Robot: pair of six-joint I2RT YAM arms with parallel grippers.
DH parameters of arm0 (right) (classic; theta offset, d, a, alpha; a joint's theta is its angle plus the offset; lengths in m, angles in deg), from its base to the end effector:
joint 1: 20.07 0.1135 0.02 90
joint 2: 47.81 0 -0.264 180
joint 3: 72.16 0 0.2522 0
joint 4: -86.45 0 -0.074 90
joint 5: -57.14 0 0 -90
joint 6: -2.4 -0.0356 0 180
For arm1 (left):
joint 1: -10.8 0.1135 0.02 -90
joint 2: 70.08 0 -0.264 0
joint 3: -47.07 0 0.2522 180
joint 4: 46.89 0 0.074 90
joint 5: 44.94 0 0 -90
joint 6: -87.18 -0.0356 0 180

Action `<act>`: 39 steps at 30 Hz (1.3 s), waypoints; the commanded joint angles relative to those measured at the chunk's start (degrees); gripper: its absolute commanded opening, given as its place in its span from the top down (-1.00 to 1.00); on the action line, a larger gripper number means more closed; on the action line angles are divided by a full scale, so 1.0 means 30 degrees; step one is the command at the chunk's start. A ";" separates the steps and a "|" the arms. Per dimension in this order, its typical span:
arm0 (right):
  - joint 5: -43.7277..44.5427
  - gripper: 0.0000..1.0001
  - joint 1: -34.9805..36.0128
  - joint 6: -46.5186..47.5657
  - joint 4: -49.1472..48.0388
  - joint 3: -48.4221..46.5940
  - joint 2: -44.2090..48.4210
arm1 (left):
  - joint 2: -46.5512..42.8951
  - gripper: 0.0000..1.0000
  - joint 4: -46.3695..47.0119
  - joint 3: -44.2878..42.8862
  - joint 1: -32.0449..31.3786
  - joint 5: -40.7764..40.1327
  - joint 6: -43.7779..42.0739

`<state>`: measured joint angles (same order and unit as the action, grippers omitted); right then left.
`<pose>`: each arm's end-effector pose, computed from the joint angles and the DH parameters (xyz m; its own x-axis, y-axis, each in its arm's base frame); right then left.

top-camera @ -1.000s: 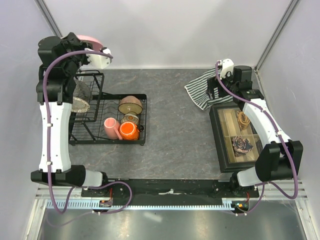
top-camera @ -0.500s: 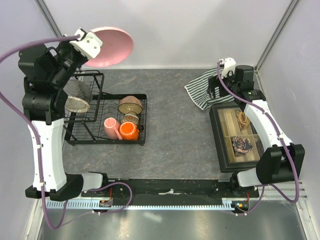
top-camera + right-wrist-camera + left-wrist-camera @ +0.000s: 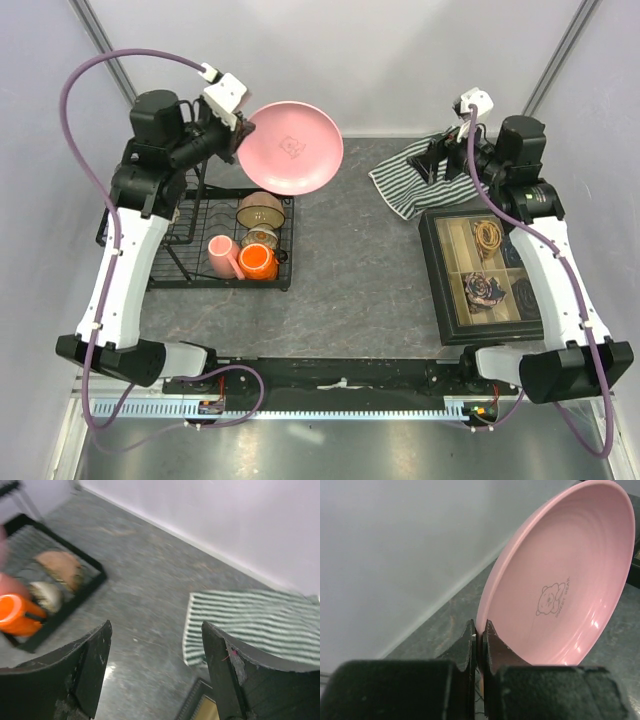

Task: Unload the mixed dishes from the dish rack
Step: Pick up the plate from the dish rack.

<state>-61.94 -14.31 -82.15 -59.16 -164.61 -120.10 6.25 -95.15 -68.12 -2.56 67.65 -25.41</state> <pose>0.2752 0.0451 0.4261 -0.1906 -0.1027 -0.9763 -0.5772 0.8162 0.0269 0.2492 -0.0733 0.5108 0.0769 0.3463 -0.9350 0.5984 0.7340 0.3211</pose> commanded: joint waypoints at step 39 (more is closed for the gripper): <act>-0.3403 0.90 0.5990 -0.1173 -0.0839 -0.5438 -0.4906 | -0.0015 0.97 0.2594 0.2168 -0.2898 -0.0557 0.1113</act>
<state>-69.33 2.82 -86.30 -59.69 -178.01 -134.62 8.09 -91.63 -61.82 -10.94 64.50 -23.55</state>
